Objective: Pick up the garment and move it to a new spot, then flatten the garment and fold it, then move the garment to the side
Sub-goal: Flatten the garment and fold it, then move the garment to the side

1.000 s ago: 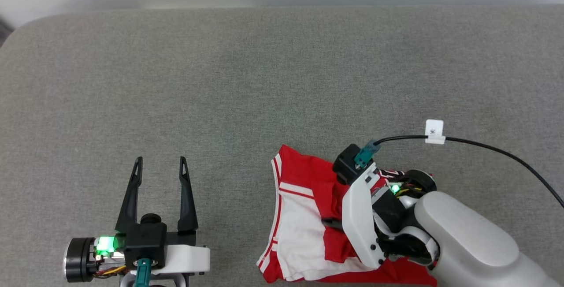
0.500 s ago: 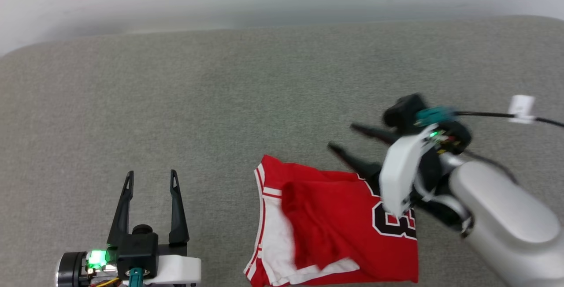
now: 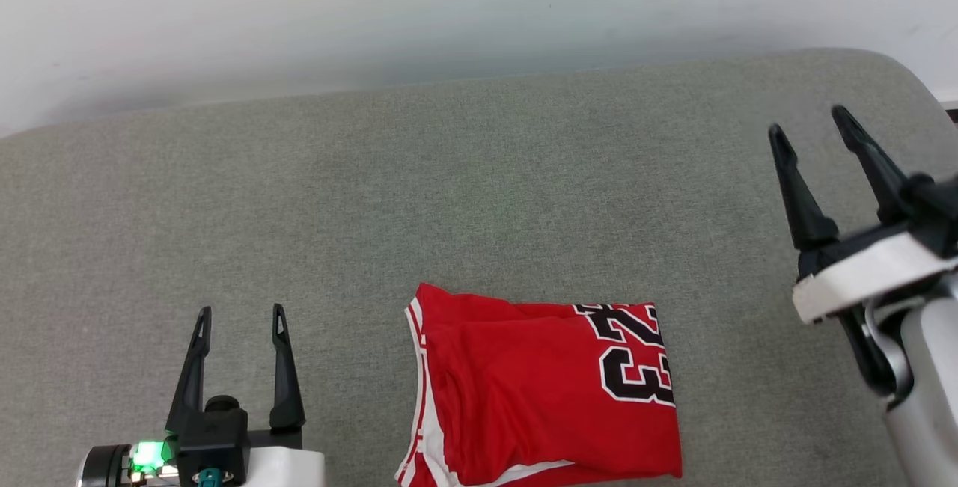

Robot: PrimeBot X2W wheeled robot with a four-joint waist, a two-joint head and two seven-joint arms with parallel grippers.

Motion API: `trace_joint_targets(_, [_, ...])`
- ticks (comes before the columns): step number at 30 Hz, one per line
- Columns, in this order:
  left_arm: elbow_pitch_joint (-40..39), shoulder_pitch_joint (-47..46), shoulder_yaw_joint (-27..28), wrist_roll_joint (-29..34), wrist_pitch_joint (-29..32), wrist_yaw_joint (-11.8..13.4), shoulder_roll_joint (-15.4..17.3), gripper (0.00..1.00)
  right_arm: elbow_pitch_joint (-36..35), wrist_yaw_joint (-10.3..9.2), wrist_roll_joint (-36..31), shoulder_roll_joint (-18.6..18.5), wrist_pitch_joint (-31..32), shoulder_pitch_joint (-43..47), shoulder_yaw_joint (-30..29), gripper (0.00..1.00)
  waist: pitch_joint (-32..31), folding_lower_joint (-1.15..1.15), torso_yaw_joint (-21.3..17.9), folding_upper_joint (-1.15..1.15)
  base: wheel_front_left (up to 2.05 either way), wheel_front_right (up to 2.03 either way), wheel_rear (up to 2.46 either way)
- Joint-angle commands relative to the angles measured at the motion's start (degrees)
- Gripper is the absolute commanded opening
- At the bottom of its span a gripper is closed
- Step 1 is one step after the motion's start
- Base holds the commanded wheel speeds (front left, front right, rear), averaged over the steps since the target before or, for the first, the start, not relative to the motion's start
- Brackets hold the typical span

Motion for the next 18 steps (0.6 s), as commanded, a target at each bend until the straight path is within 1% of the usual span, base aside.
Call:
trace_joint_targets(1, [-0.2, 0.8, 0.3, -0.2, -0.2, -0.2, -0.1, 1.0, -0.8, -0.03, -1.0, 1.4, -0.7, 2.2, -1.8, 1.0, -0.2, 0.0, 0.0, 0.0, 0.0, 0.0, 0.0])
trace_joint_targets(5, [-0.3, 1.1, 0.6, -0.2, -0.2, -1.0, -0.5, 1.0, -4.6, -0.03, -4.6, 5.4, -1.7, 9.1, -8.5, 1.0, -0.6, 0.0, 0.3, 0.0, 0.0, 0.0, 0.0])
trace_joint_targets(8, [-0.3, 1.5, 0.8, -0.2, -0.2, -1.6, -0.7, 1.0, -8.5, -0.03, -6.4, 8.5, -1.8, 14.0, -11.8, 1.0, -0.9, 0.0, 0.7, 0.0, 0.0, 0.0, 0.0])
trace_joint_targets(13, [-0.5, 2.2, 1.1, -0.1, -0.2, -2.5, -1.2, 1.0, -13.3, -0.03, -8.5, 12.6, -1.8, 21.2, -14.0, 1.0, -1.6, 0.0, 1.1, 0.0, 0.0, 0.0, 0.0])
trace_joint_targets(18, [-0.7, 2.9, 1.3, 0.0, -0.2, -3.4, -1.7, 1.0, -15.1, -0.03, -9.0, 14.8, -1.8, 26.1, -14.5, 1.0, -2.0, 0.0, 1.6, 0.0, 0.0, 0.0, 0.0])
